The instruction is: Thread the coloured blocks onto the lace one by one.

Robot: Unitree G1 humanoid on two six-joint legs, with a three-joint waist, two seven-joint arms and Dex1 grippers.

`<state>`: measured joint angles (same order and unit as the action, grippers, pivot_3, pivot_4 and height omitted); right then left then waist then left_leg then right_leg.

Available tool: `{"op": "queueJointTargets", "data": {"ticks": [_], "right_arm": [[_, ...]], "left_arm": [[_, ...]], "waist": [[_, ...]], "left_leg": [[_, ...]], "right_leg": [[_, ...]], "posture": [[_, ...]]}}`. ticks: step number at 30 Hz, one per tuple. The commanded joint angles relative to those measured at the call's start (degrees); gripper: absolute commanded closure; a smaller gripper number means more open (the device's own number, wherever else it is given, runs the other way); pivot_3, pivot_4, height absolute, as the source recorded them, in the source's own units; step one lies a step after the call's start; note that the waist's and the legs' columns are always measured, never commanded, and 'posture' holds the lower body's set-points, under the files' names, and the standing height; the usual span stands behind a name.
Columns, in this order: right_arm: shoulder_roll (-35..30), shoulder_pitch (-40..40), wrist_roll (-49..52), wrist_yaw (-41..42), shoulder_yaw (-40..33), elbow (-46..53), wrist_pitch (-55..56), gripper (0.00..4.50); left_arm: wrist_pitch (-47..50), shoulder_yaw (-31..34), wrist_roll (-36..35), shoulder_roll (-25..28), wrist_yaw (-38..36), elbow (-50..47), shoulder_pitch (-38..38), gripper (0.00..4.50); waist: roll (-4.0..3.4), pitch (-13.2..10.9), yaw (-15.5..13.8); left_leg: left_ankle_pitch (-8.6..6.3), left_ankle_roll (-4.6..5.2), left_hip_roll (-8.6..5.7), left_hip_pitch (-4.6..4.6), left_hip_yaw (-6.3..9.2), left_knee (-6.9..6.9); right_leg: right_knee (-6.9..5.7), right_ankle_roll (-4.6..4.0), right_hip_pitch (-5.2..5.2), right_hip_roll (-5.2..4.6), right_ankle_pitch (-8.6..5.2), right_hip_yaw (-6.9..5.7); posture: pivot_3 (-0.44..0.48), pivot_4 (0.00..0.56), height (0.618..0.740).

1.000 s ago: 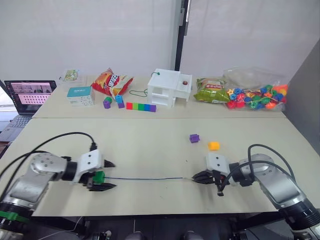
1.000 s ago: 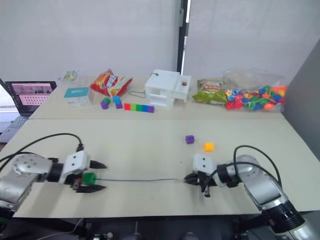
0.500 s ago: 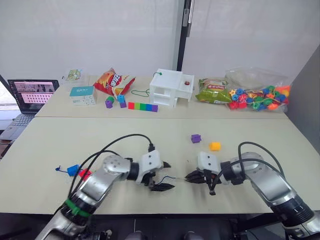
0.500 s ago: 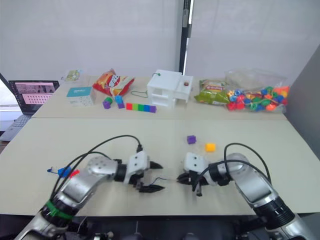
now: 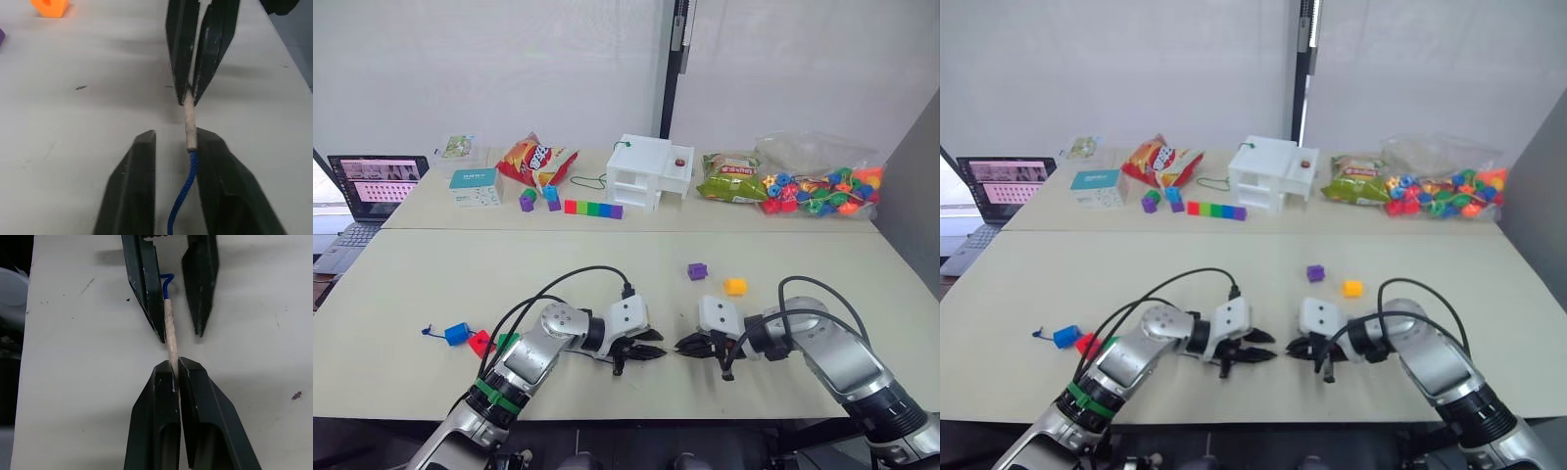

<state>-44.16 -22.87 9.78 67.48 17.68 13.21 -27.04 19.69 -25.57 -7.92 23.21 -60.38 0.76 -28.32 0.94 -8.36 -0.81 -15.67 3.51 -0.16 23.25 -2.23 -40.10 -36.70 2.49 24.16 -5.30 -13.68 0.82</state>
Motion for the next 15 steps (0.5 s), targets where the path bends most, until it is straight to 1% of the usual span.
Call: {"op": "queueJointTargets", "data": {"ticks": [1, 11, 15], "right_arm": [[-0.34, 0.01, 0.59, 0.04, -0.68, 2.24, -0.28, 4.50], [-0.24, 0.31, 1.02, 0.26, -0.43, 2.92, -1.08, 4.50], [0.85, 1.03, 2.12, -1.11, -1.36, 4.22, -2.59, 4.50]], "left_arm": [[-0.64, 0.30, -0.05, -0.23, -0.56, -1.54, -0.63, 4.46], [0.32, 1.42, -0.53, -0.36, -0.59, -1.62, -1.72, 4.46], [0.70, 2.20, -1.16, 0.20, -1.20, -1.92, -2.09, 4.46]], "waist": [[0.00, 0.00, 0.07], [0.00, 0.00, 0.06], [0.00, 0.00, 0.07]], "left_leg": [[0.00, 0.00, 0.01, 0.00, 0.00, 0.00], [0.00, 0.00, 0.00, 0.00, 0.01, 0.00], [0.00, 0.00, 0.01, 0.00, 0.01, 0.00]], "right_leg": [[0.00, 0.00, 0.00, 0.01, 0.00, 0.00], [0.00, 0.00, 0.00, 0.01, 0.00, 0.00], [0.00, 0.00, 0.00, 0.01, 0.00, 0.00]], "posture": [[0.000, 0.150, 0.740], [0.000, 0.150, 0.740], [0.000, 0.150, 0.740]]}}
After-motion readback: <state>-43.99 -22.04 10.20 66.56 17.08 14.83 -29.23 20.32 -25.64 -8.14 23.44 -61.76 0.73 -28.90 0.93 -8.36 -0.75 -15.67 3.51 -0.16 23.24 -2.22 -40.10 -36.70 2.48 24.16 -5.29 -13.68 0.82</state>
